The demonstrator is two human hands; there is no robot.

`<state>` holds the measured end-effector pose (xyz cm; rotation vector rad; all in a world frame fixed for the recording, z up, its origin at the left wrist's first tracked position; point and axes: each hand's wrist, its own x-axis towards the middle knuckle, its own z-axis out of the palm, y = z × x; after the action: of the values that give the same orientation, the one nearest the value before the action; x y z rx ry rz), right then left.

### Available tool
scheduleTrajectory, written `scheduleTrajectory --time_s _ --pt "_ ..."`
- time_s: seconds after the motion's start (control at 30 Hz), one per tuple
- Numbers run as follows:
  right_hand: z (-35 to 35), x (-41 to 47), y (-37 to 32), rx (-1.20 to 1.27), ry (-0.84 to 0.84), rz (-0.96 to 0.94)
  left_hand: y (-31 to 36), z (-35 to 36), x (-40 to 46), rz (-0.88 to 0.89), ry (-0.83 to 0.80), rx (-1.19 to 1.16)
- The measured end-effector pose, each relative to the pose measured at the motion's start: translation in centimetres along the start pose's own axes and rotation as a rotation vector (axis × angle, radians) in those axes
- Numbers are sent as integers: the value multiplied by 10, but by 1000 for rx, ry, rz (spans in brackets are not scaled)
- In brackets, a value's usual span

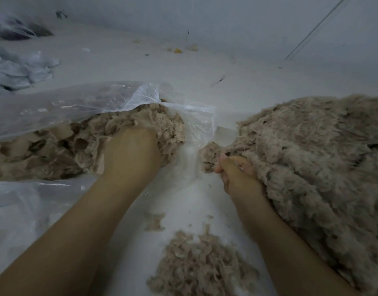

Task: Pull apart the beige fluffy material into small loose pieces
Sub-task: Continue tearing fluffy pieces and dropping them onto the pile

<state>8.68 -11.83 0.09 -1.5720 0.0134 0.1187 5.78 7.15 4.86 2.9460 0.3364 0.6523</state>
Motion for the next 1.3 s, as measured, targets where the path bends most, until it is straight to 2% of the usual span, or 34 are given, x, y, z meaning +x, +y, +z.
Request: scheduleTrajectory --time_s 0.1,0.17,0.2,0.3,0.4,0.47,0.63,0.77,0.87,1.0,1.07,1.2,1.3 --pt "1 1 0 11 16 -3 21 -6 -8 184 74 -67" --pt "1 0 -1 2 19 -19 37 0 -9 276 1 -151" --pt "1 -1 -2 4 21 -25 44 5 -8 300 -84 -190" --pt "2 -1 -4 56 14 -21 62 23 -1 351 -302 -173" --pt "3 -1 -4 59 12 -36 67 32 -2 343 -319 -115" --pt "3 0 -4 70 -5 -70 64 35 -5 335 -286 -242" --pt "2 0 -10 12 -118 -77 60 26 -17 77 -178 -918" --pt "3 -5 -12 -32 -69 -34 55 22 -22 -175 -127 -1232" --pt "3 -5 -10 -18 -54 8 50 22 -21 -279 -166 -1312" --pt "3 -6 -11 30 -119 -43 50 24 -22 -216 -363 -1329" --pt "3 -6 -11 13 -125 -78 50 25 -21 -190 -357 -1317" --pt "2 -4 -8 26 -114 -90 44 28 -19 -287 -236 -1339" --pt "3 -4 -10 39 -178 -148 45 30 -18 -334 -287 -1374"
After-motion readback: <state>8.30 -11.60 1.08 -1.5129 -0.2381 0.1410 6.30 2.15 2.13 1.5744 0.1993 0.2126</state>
